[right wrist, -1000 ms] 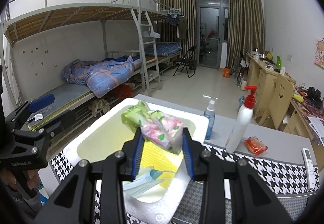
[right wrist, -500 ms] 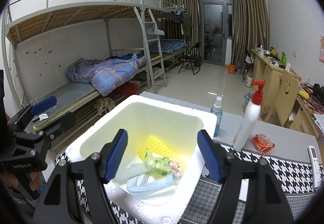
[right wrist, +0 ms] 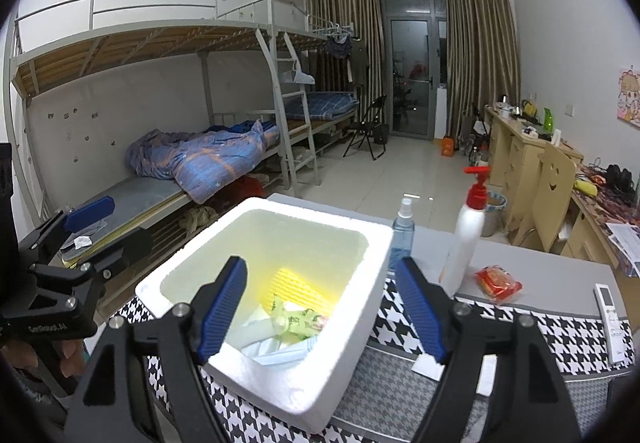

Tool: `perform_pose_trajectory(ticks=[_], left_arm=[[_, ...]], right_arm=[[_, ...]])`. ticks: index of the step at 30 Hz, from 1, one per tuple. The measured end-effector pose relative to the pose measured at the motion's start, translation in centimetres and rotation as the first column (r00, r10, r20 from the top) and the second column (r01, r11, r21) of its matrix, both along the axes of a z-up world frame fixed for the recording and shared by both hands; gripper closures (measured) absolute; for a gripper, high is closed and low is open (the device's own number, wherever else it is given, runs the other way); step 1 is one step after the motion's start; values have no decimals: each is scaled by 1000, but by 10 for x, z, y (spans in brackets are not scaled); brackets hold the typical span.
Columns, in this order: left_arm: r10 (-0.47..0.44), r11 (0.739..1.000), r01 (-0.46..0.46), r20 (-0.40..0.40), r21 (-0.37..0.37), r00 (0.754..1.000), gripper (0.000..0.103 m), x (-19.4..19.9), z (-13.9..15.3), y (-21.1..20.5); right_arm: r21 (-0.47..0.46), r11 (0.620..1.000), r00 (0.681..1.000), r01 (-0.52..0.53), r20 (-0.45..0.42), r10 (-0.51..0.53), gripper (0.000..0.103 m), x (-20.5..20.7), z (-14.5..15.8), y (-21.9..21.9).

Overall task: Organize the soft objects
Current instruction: 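Withdraw both open grippers from the box toward the grey cloth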

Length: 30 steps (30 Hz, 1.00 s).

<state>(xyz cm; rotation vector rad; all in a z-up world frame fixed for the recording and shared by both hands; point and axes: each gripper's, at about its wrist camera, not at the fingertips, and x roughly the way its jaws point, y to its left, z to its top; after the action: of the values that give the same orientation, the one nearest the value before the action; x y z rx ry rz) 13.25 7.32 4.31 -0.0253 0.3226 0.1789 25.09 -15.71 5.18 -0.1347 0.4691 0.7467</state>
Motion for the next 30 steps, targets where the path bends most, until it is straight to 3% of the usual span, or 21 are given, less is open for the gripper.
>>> perform_pose_trajectory(ticks=[9, 13, 30], left_arm=[[-21, 1000, 21, 10, 13, 1000, 1, -5, 5, -20], [-33, 999, 33, 13, 20, 999, 1, -5, 6, -26], [-102, 994, 101, 27, 32, 994, 1, -1, 13, -58]], right_arm=[[24, 1000, 1000, 19, 12, -19, 22, -6, 1, -19], [35, 999, 999, 37, 30, -38, 9, -10, 1, -25], [59, 993, 993, 101, 55, -105, 8, -14, 4, -60]])
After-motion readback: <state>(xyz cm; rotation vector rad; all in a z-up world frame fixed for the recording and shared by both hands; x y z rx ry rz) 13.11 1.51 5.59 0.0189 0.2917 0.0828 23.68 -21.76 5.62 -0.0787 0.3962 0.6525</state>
